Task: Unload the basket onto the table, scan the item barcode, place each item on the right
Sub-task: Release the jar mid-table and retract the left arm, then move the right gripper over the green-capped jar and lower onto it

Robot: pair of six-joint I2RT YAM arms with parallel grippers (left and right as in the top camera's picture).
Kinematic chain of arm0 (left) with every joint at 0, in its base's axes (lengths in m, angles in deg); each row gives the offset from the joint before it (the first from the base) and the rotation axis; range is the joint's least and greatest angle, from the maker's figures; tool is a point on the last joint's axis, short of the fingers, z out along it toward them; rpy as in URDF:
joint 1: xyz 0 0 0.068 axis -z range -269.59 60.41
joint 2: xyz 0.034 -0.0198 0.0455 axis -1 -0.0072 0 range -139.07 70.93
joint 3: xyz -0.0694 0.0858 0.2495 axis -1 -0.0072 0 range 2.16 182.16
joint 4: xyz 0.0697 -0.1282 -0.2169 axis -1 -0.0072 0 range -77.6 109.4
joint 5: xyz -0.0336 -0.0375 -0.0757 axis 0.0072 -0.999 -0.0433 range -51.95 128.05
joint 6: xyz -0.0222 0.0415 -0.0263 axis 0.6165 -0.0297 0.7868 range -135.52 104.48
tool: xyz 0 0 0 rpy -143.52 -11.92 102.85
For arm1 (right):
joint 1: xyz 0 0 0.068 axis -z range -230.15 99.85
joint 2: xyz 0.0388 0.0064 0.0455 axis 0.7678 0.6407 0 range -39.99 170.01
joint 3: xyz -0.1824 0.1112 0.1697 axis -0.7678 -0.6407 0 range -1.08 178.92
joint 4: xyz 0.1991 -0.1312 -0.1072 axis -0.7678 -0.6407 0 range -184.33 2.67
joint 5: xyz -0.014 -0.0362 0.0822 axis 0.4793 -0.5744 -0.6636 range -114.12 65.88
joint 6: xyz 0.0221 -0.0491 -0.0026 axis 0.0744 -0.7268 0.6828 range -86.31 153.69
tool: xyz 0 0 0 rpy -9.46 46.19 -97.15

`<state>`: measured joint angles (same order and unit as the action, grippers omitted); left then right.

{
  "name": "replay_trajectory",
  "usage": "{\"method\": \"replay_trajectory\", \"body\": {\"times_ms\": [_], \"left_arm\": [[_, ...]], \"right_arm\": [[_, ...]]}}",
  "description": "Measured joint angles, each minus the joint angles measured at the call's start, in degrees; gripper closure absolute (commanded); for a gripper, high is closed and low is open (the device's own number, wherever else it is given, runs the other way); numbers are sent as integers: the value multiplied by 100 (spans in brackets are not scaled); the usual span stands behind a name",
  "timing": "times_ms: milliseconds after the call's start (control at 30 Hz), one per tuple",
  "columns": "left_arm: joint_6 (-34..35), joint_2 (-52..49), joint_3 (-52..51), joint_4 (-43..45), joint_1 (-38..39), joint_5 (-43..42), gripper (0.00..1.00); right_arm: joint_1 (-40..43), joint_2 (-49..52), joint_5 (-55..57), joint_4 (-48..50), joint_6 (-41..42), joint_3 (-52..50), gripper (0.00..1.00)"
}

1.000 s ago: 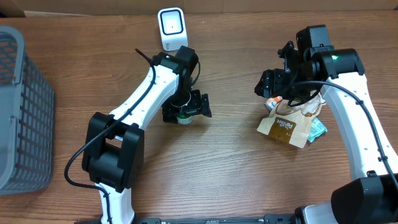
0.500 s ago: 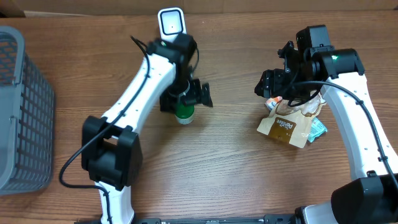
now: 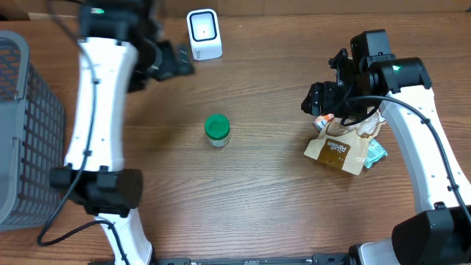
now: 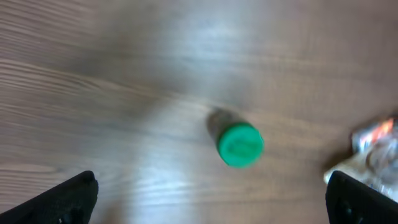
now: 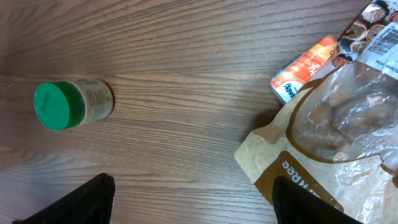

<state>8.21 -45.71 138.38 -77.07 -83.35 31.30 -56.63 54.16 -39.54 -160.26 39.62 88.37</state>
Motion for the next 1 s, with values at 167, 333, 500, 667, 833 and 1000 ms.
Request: {"method": "replay_trajectory", "body": {"times_ms": [167, 333, 500, 667, 833, 1000], "left_arm": [[-39, 94, 120, -4, -931, 24, 0], [-199, 138, 120, -7, -1611, 76, 0], [-446, 140, 120, -13, -1834, 398, 1], [-487, 140, 120, -20, -1834, 931, 1], [-492, 140, 120, -20, -1834, 1274, 0], [-490, 140, 120, -20, -1834, 1386, 0]], "right_arm": [[0, 0, 2, -2, 2, 0, 20], [0, 0, 0, 24, 0, 0, 20], [0, 0, 0, 31, -11, 0, 16], [-2, 0, 0, 59, -15, 0, 16], [-111, 0, 28, 398, -15, 0, 11], [-544, 0, 52, 876, 17, 0, 0]]}}
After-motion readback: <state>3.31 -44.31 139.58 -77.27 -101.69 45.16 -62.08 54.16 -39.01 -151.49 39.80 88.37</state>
